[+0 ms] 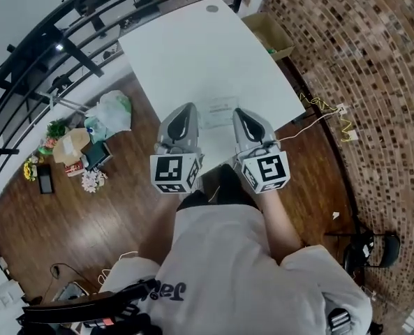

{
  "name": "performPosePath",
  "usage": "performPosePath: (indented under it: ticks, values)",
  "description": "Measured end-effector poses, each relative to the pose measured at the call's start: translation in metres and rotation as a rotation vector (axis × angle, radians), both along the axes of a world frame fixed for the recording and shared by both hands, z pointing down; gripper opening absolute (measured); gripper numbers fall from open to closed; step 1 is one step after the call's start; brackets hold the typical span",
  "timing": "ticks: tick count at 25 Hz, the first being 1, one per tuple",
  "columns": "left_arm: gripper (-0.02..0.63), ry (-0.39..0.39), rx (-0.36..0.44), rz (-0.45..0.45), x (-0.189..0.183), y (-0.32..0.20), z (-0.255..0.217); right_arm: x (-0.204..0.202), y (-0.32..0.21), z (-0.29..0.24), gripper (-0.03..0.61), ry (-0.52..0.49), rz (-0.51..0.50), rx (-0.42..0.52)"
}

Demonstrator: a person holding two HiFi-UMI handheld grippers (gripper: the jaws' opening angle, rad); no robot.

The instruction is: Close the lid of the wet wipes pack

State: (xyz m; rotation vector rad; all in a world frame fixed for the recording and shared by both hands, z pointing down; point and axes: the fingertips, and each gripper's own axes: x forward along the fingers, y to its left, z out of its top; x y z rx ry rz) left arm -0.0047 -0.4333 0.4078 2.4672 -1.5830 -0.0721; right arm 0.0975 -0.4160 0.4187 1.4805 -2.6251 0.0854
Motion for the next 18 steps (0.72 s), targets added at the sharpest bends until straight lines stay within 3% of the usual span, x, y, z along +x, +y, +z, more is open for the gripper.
performPosePath:
  ticks: [6,18]
  values:
    - [0.015,-0.026,-0.057,-0.034,0.004,-0.042,0.030,0.018,-0.046,0.023,-0.009,0.059,-0.051,-0.050]
    - [0.015,-0.059,-0.211,-0.071,0.019,-0.076,0.107,0.018,-0.082,0.102,-0.011,0.102,-0.167,-0.272]
